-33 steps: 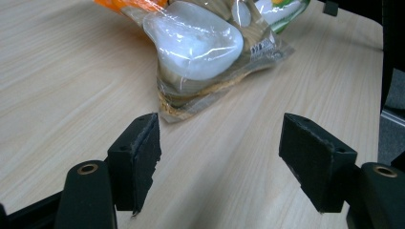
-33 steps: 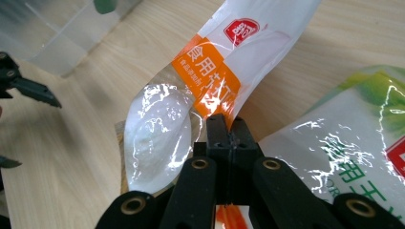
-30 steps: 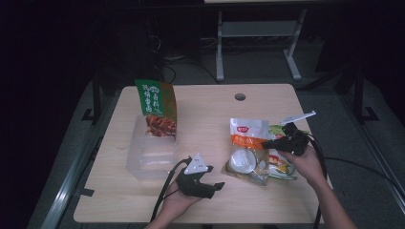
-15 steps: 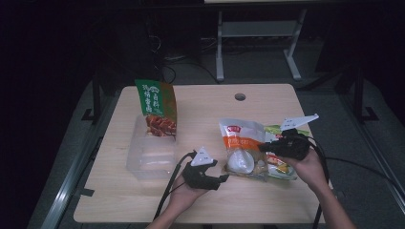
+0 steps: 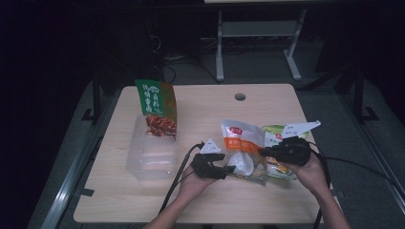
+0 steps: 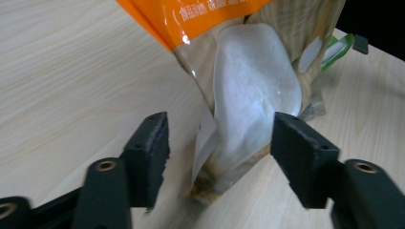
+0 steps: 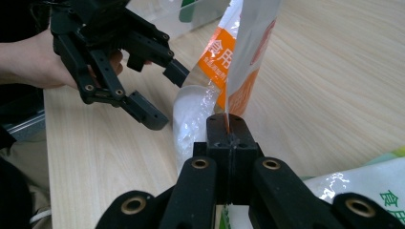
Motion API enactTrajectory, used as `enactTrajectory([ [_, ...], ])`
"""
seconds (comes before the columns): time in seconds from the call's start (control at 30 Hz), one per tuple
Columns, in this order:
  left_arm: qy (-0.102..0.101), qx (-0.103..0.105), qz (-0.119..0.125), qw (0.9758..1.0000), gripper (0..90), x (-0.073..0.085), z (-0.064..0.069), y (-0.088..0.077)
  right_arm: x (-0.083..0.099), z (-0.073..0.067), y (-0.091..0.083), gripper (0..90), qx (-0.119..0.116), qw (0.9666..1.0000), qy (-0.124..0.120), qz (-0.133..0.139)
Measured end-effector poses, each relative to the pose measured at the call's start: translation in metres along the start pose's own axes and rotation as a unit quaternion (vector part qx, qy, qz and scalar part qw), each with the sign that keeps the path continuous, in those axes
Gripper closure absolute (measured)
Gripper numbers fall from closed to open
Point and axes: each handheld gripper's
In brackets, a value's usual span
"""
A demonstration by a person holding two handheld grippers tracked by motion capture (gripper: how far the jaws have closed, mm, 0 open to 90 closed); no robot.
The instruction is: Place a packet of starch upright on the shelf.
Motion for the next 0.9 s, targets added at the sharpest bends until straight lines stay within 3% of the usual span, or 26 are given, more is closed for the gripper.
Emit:
enactTrajectory([
  [0.17, -0.012, 0.032, -0.011, 0.9994, 58.3, -0.008, -0.004, 0.011, 0.005, 0.001, 0.005, 89.6, 0.013, 0.9999, -0.002, -0.001],
  [0.47, -0.046, 0.036, 0.004, 0.9983, 84.2, -0.012, -0.010, 0.011, 0.009, 0.002, 0.009, 89.6, 0.025, 0.9997, 0.001, 0.002],
  [0.63, -0.020, 0.016, 0.009, 0.9996, 88.5, -0.012, -0.004, 0.009, 0.010, 0.002, 0.009, 89.6, 0.027, 0.9996, 0.004, 0.006],
  [0.9, 0.000, -0.005, 0.022, 0.9998, 89.3, -0.004, -0.001, -0.004, 0.007, 0.002, 0.013, 89.5, 0.022, 0.9997, 0.004, 0.008],
])
Point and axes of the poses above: each handheld gripper's, and its own axes: y roughly forward along the jaws, x roughly out of its underside, z roughly to its right, and after that the axes turned 9 degrees about -x, right-handed
